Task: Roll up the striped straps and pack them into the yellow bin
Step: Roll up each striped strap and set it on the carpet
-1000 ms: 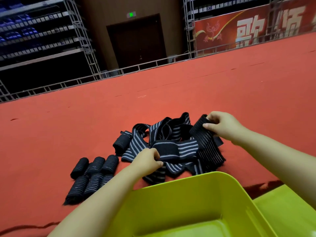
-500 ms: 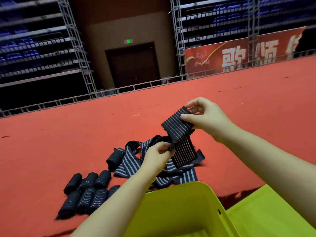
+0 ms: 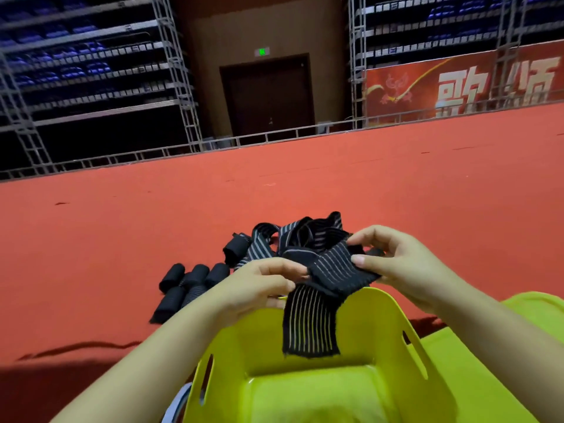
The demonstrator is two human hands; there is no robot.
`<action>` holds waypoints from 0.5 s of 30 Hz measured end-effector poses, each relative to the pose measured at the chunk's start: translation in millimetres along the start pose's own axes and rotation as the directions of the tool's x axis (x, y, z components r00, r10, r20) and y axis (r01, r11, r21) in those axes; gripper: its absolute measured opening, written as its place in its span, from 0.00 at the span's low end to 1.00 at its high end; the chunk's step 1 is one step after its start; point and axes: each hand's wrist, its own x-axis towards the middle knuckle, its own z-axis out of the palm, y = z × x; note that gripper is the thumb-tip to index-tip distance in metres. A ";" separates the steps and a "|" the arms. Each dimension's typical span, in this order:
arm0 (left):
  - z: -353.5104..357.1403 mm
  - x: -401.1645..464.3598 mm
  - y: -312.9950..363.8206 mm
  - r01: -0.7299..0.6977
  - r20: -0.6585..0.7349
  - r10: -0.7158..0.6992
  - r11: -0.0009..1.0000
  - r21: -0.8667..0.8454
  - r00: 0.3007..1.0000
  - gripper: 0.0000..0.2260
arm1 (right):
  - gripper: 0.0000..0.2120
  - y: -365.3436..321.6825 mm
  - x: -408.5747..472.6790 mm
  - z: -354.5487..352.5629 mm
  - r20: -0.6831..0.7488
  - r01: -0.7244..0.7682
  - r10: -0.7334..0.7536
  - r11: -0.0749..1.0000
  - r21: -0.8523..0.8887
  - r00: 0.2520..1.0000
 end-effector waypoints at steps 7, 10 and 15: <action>17.1 -1.8 -25.8 0.058 0.003 -0.065 0.860 -0.507 0.998 0.20 | 0.13 31.0 -26.3 25.5 0.194 0.103 -0.079 0.988 -0.116 0.978; 21.4 2.0 -27.1 -0.065 -0.187 -0.046 0.836 -0.544 0.981 0.13 | 0.16 38.2 -32.9 24.9 0.228 0.091 -0.026 0.956 -0.280 0.973; 33.7 0.6 -15.9 -0.228 -0.437 0.088 0.932 -0.280 0.895 0.12 | 0.13 42.1 -36.8 21.3 0.055 0.024 -0.004 0.933 -0.360 0.998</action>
